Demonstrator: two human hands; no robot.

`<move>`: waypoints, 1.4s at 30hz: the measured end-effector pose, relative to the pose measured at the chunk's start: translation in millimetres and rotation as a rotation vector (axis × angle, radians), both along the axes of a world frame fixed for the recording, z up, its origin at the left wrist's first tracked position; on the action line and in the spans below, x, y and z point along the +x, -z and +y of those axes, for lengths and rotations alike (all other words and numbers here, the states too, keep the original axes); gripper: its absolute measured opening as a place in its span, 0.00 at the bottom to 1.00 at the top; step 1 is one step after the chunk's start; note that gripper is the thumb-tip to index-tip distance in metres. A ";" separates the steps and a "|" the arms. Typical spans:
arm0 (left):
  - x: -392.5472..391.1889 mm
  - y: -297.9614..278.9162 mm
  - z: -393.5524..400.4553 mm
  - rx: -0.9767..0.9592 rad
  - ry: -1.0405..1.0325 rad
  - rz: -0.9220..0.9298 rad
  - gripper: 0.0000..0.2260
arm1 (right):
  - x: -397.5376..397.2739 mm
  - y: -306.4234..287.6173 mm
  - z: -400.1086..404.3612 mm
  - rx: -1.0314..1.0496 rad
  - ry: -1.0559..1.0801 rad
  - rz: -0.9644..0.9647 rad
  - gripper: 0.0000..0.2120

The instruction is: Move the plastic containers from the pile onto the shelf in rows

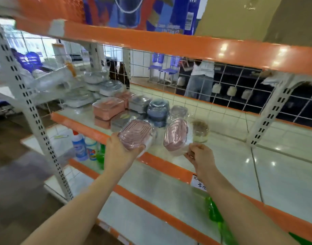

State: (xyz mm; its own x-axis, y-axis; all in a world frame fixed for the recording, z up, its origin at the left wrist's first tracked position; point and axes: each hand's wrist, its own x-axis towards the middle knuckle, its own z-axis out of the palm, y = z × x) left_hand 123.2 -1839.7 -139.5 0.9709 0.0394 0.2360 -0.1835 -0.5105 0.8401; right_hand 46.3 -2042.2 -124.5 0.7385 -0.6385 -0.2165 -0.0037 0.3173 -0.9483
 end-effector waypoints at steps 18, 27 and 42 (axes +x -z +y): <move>138.5 -18.2 159.9 0.110 0.070 0.013 0.43 | 145.9 3.7 167.8 -0.178 0.086 -0.037 0.08; 142.6 -21.7 167.7 0.043 0.103 0.015 0.41 | 155.9 11.1 187.7 -0.122 0.088 -0.062 0.09; 103.7 -13.9 119.4 0.052 0.194 0.037 0.41 | 96.2 10.2 148.5 -0.070 0.249 -0.052 0.11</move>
